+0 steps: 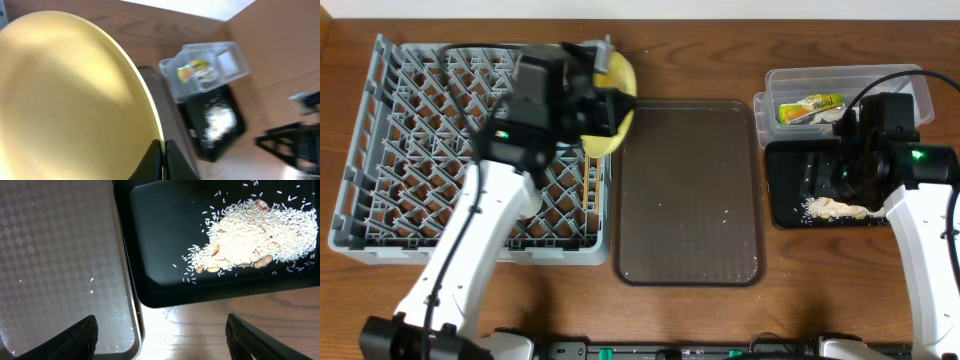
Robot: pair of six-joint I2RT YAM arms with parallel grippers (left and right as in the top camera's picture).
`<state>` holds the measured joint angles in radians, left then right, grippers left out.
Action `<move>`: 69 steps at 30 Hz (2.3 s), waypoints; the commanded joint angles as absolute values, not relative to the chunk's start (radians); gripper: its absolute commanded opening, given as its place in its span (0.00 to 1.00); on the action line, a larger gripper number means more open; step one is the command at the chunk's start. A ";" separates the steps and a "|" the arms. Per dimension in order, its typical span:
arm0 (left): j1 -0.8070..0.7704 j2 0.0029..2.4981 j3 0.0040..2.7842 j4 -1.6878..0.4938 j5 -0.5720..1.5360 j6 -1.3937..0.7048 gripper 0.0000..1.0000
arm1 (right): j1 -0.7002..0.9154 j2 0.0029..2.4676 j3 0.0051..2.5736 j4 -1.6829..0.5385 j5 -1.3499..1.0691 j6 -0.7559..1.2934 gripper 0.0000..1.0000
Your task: Sort waste into correct bins and load items into the dishwasher rack
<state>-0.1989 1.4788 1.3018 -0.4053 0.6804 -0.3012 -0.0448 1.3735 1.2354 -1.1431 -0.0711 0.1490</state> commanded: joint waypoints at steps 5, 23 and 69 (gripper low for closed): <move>-0.031 1.564 1.301 -0.406 1.100 -0.354 0.06 | -0.052 1.366 1.243 -1.144 -0.072 0.141 0.79; 0.044 1.715 1.295 -0.411 0.990 -0.336 0.51 | -0.052 1.366 1.243 -1.145 -0.072 0.141 0.79; 0.017 1.144 1.071 -0.951 0.041 -0.134 0.79 | -0.012 1.221 1.004 -0.831 -0.095 0.073 0.95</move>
<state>0.0296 1.2564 1.1419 -0.9802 0.0532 -0.1669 -0.0216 1.3125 1.0740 -0.8608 -0.0982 0.0673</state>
